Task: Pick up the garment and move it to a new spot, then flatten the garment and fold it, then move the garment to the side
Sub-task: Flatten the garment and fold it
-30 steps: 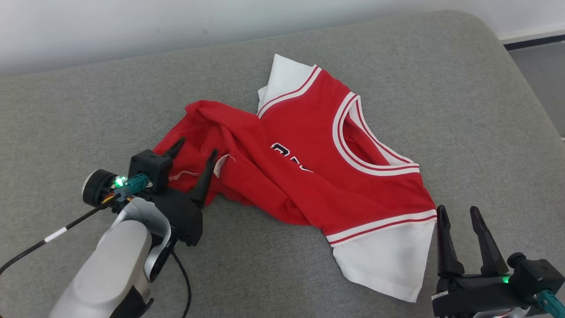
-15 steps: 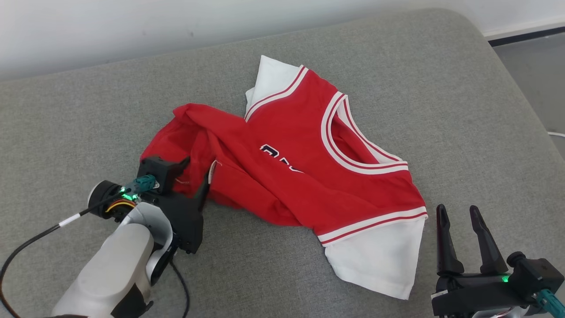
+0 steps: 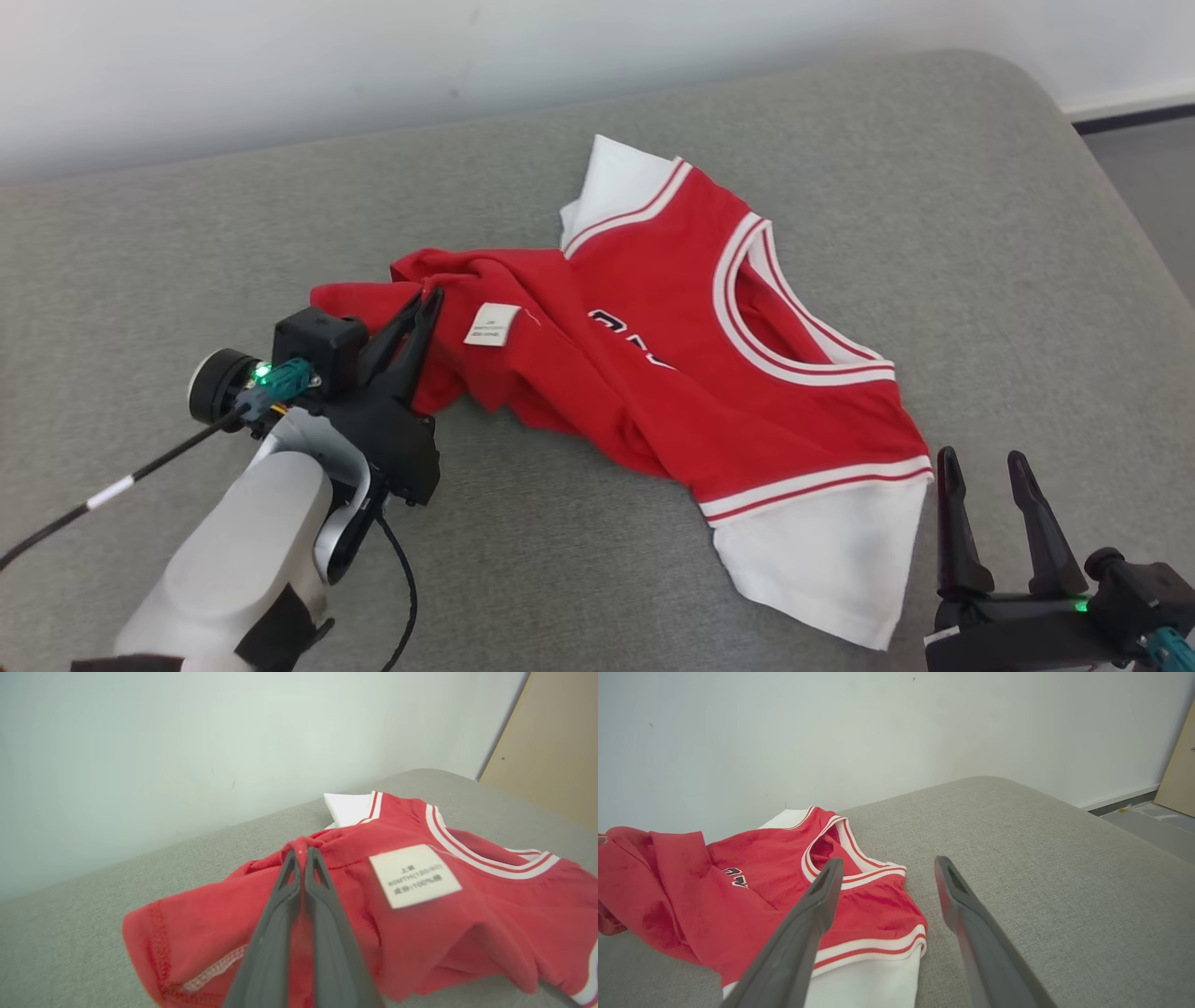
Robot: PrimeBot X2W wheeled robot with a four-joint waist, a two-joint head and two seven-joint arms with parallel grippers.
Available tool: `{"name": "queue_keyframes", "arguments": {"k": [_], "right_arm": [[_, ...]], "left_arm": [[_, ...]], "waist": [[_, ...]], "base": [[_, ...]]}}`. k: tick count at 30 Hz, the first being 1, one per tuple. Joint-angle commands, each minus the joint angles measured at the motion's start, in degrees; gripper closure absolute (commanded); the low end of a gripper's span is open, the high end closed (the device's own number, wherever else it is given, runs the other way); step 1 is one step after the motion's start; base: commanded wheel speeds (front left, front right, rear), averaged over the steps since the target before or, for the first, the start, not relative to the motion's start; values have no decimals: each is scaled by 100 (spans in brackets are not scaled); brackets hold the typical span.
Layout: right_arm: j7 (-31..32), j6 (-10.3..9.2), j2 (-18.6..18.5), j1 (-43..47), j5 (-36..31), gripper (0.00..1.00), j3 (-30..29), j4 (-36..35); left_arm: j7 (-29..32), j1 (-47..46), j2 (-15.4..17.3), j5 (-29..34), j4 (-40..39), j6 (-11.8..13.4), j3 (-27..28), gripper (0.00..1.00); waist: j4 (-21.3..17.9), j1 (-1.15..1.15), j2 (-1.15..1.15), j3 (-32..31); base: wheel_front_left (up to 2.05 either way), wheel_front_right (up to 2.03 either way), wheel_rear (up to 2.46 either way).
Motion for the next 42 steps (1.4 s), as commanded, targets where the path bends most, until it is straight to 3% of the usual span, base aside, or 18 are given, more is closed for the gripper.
{"name": "queue_keyframes", "arguments": {"k": [1, 9, 16, 17, 18, 19, 28, 34, 42], "right_arm": [[-3, -14, -28, 96, -10, 0, -23, 7], [-3, -14, -105, 247, -5, 0, -72, 16], [-3, -14, -171, 291, 24, 0, -40, 70], [-3, -14, -181, 299, 29, 0, -56, 76], [-3, -14, -191, 298, 34, 0, -44, 89], [-3, -14, -203, 296, 40, 0, -39, 103], [-3, -14, -238, 388, 33, 0, -72, 151], [-3, -14, -232, 451, 36, 0, -42, 181], [-3, -14, -277, 406, 72, 0, 2, 215]], "left_arm": [[-89, 176, 59, -7, -168, 66, 55, 100], [-242, 1343, 262, -183, -1389, 432, 338, 100], [-256, 2501, 153, -285, -2023, 688, 454, 100], [-254, 2626, 100, -301, -2041, 683, 465, 84], [-254, 2740, 92, -241, -2035, 684, 450, 47], [-255, 2812, 56, -184, -2067, 690, 474, 0], [-257, 3389, -282, 177, -2564, 740, 1191, 0], [-258, 3630, -302, 440, -2676, 619, 1558, 0], [-225, 3575, -298, 513, -2368, 408, 1506, 0]], "waist": [[239, 0, 0, -176], [759, 0, 0, -351], [1038, 0, 0, -403], [1068, 0, 0, -415], [1079, 0, 0, -420], [1093, 0, 0, -427], [1166, 0, 0, -601], [1150, 0, 0, -701], [1021, 0, 0, -672]], "base": [[0, 0, 0], [0, 0, 0], [0, 0, 0], [0, 0, 0], [0, 0, 0], [0, 0, 0], [0, 0, 0], [0, 0, 0], [0, 0, 0]]}}
